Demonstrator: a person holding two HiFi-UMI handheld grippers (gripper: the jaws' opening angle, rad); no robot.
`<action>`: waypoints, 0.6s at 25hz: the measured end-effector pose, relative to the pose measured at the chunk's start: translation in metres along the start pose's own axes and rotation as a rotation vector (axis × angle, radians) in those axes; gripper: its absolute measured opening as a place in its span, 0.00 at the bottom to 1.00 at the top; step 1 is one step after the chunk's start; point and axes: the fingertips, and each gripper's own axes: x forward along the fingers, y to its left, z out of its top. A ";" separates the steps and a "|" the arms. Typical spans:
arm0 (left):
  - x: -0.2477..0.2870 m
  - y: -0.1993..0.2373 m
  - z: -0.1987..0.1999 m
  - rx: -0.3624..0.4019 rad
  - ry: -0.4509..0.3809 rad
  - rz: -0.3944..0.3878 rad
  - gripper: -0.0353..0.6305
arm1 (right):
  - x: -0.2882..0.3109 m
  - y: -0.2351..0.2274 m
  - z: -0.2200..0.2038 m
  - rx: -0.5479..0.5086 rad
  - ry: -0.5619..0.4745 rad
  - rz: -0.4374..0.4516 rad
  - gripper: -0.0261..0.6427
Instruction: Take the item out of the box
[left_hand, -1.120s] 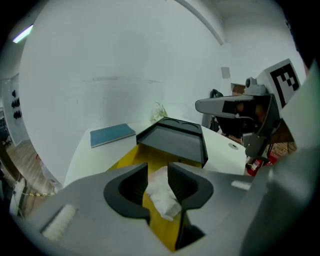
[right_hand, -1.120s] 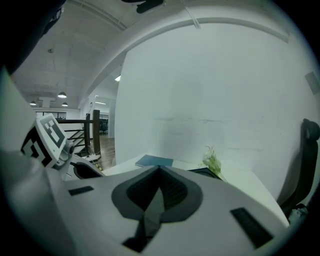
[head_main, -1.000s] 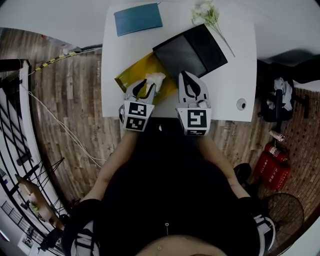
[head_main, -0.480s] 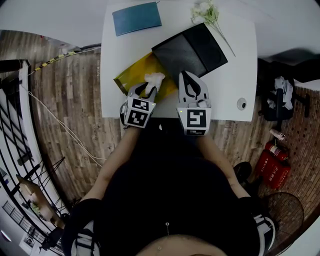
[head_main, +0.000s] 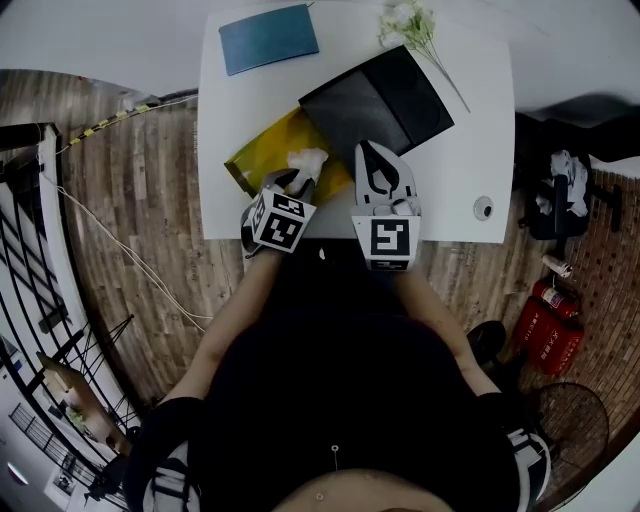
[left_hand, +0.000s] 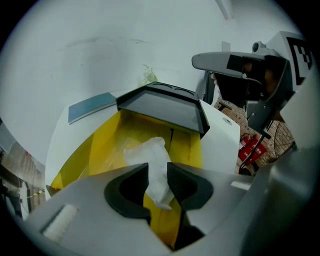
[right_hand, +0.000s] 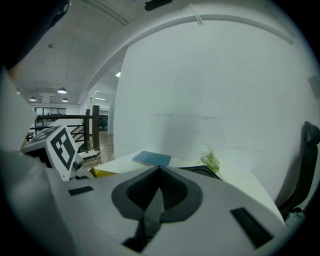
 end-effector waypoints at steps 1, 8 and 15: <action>0.001 0.000 0.000 -0.001 0.005 -0.005 0.24 | 0.000 -0.001 0.000 0.004 0.001 -0.002 0.06; 0.006 -0.001 -0.001 -0.034 0.027 -0.029 0.14 | 0.004 -0.007 -0.002 0.020 0.003 -0.007 0.06; 0.002 0.007 0.003 -0.033 0.013 -0.004 0.07 | 0.007 -0.008 0.001 0.019 -0.002 0.000 0.06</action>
